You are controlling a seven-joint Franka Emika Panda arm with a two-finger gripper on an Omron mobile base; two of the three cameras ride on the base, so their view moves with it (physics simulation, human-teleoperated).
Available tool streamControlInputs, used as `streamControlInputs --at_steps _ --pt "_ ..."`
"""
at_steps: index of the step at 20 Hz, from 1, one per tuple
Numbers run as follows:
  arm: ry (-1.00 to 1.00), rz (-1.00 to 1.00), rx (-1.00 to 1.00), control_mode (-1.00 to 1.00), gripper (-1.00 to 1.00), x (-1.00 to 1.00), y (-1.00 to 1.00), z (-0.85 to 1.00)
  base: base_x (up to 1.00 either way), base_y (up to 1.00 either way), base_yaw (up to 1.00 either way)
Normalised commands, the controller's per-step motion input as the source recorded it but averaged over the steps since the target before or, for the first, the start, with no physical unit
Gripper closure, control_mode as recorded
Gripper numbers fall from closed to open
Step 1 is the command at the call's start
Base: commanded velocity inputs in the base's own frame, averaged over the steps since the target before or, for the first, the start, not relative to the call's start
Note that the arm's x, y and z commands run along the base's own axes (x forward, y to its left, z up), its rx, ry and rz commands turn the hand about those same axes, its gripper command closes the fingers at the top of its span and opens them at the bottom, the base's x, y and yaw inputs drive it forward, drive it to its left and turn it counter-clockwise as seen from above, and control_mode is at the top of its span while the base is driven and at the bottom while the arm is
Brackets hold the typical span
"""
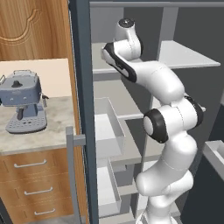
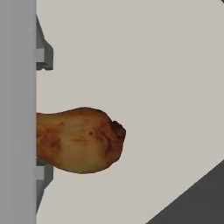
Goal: Pick up the frozen chicken drumstick from the freezer, place it on any shelf in the fridge, and close the fridge and freezer doors when done.
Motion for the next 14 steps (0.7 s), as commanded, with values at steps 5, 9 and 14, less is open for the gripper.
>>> streamControlInputs --at_steps 5,9,14 --pt "0.00 0.00 0.00 -1.00 1.00 0.04 -0.04 -0.07 0.00 0.00 0.00" --pt "-0.09 0.00 0.04 -1.00 1.00 -0.71 -0.05 0.00 0.00 0.00 0.00" --pt "-0.38 0.01 0.26 -1.00 1.00 -1.00 -0.39 0.00 0.00 0.00 0.00"
